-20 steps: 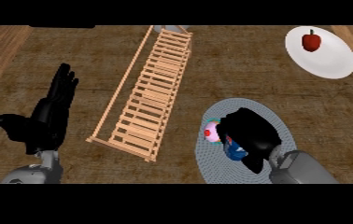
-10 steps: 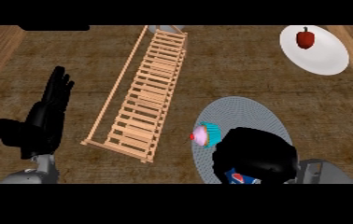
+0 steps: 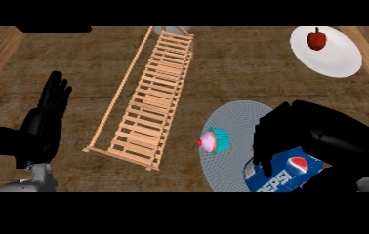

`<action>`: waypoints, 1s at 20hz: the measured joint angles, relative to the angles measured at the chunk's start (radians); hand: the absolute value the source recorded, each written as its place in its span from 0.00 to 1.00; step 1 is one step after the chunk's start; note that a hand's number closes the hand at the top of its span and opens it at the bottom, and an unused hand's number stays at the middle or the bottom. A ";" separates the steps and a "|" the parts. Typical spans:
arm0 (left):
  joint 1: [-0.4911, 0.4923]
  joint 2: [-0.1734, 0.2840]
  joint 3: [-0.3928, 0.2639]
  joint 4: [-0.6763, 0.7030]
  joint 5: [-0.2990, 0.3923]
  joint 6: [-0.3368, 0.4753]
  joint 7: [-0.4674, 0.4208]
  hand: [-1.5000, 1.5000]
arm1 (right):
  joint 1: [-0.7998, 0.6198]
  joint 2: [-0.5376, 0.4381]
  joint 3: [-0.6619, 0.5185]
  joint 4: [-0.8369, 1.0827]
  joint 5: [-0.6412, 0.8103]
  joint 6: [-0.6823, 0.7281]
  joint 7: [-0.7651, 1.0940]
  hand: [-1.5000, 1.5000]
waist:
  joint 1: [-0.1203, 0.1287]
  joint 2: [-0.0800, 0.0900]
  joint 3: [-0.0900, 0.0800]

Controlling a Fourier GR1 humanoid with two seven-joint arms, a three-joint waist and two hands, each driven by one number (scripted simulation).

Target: Pick the can from the placemat and place it in the tiered shelf

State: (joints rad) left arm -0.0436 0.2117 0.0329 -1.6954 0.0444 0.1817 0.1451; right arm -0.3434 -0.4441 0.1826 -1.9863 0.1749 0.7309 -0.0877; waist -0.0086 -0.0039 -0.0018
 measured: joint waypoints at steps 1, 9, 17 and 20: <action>-0.007 -0.003 0.000 0.003 -0.001 0.001 0.002 0.50 | -0.034 0.000 -0.037 0.011 -0.033 0.008 0.031 1.00 | 0.002 0.001 0.000; -0.027 -0.025 -0.007 0.011 -0.022 0.001 0.006 0.50 | -0.265 0.071 -0.123 0.109 -0.139 -0.005 0.264 1.00 | 0.013 0.003 0.001; -0.019 -0.022 0.011 -0.001 -0.016 -0.026 0.013 0.50 | -0.418 0.210 -0.085 0.296 -0.029 -0.116 0.294 1.00 | 0.019 0.005 0.001; -0.030 -0.026 0.017 0.008 -0.020 -0.026 0.015 0.50 | -0.446 0.249 -0.072 0.389 0.036 -0.165 0.234 1.00 | 0.021 0.006 0.002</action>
State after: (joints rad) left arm -0.0733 0.1855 0.0494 -1.6874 0.0244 0.1555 0.1602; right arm -0.7889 -0.1949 0.1109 -1.5977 0.2114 0.5660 0.1461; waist 0.0121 0.0018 -0.0002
